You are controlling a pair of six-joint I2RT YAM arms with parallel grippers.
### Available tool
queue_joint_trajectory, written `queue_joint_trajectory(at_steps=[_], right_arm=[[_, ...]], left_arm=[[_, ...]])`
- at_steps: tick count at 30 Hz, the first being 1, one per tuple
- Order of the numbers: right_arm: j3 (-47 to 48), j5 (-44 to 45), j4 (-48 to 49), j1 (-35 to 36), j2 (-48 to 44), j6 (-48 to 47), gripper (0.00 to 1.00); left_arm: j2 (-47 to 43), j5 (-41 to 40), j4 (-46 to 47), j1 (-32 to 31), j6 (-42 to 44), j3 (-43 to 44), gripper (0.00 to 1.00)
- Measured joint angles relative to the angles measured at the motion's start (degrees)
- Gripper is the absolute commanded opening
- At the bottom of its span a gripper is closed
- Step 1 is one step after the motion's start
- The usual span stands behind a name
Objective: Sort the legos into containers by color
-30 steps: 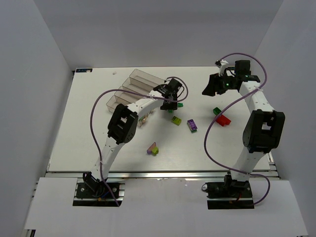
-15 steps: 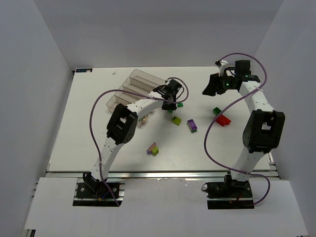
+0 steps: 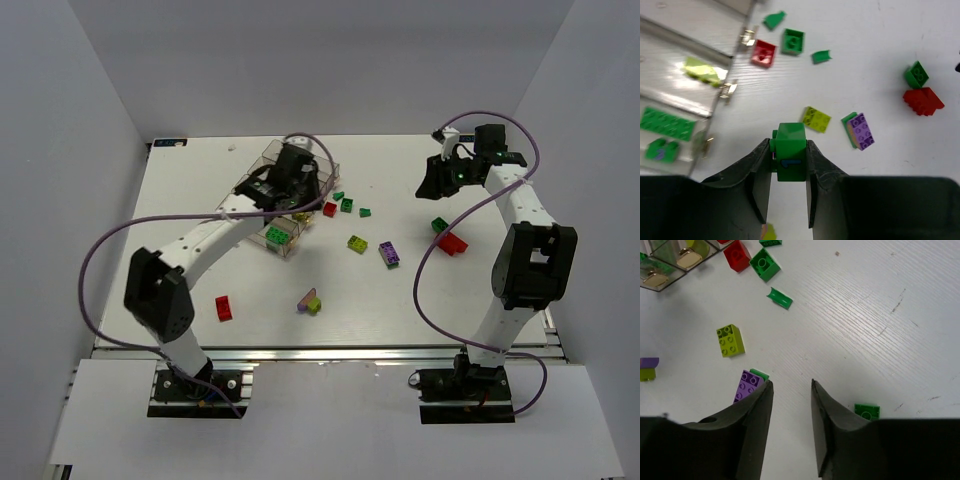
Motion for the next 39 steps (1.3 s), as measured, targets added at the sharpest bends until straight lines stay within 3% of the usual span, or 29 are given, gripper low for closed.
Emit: queue_joint_trajectory(at_steps=[4, 11, 14, 19, 26, 31, 35, 36, 39], right_arm=[[-0.02, 1.86, -0.42, 0.04, 0.00, -1.03, 0.48], [0.46, 5.84, -1.97, 0.87, 0.72, -2.67, 0.54], [0.76, 9.01, -2.43, 1.33, 1.64, -3.06, 0.55], [0.83, 14.38, -3.23, 2.82, 2.78, -4.42, 0.61], [1.20, 19.52, -3.78, 3.85, 3.52, -5.81, 0.63], [2.69, 22.56, -3.82, 3.78, 4.66, -7.08, 0.65], [4.11, 25.40, -3.78, 3.80, 6.58, -8.44, 0.65], [4.15, 26.25, -3.78, 3.80, 7.04, -8.81, 0.65], [4.87, 28.83, -4.22, 3.80, 8.76, -10.19, 0.64]], left_arm=[[-7.56, -0.28, 0.79, 6.38, -0.44, -8.28, 0.05], [-6.91, -1.53, -2.27, 16.31, 2.82, -14.43, 0.08], [-5.66, -1.51, -2.29, 17.38, 4.74, -14.40, 0.16], [-2.78, -1.46, -1.77, 17.42, 6.82, -14.32, 0.42], [-0.39, -1.53, -1.38, 17.46, 7.82, -14.29, 0.65], [-0.42, -1.55, -0.55, 17.53, 7.89, -14.29, 0.66], [-1.55, -1.68, 0.24, 17.53, 7.17, -14.49, 0.58], [-2.54, -1.64, 0.81, 17.57, 6.88, -14.93, 0.52], [-8.39, -1.42, 3.41, 17.79, 5.20, -18.53, 0.50]])
